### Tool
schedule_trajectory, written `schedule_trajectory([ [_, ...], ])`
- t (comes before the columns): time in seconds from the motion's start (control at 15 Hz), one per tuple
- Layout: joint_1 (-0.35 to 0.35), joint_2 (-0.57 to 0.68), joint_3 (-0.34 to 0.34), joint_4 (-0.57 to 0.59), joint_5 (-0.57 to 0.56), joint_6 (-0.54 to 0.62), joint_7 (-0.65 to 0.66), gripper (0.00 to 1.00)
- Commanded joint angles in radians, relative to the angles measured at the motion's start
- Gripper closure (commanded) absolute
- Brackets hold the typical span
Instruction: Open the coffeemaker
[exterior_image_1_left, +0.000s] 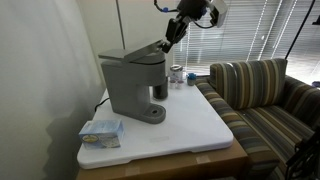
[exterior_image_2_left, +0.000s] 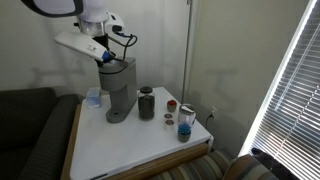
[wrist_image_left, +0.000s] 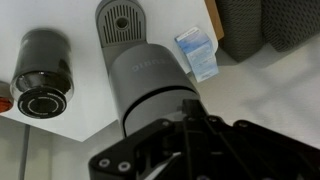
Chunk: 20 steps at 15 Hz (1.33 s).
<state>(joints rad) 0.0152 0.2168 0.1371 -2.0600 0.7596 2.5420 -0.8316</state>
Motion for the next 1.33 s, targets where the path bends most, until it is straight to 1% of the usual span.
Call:
schedule_trajectory([
  [0.0,0.015,-0.035,0.002,-0.022,-0.064,0.044,0.027,1.0],
  [0.33,0.005,-0.024,-0.003,0.01,-0.182,0.024,0.094,1.0],
  [0.73,-0.014,-0.015,-0.002,0.037,-0.248,-0.002,0.144,1.0],
  [0.87,-0.02,-0.015,0.005,0.045,-0.233,0.005,0.134,1.0],
  [1.27,-0.029,-0.008,0.026,0.065,-0.13,0.035,0.088,1.0],
])
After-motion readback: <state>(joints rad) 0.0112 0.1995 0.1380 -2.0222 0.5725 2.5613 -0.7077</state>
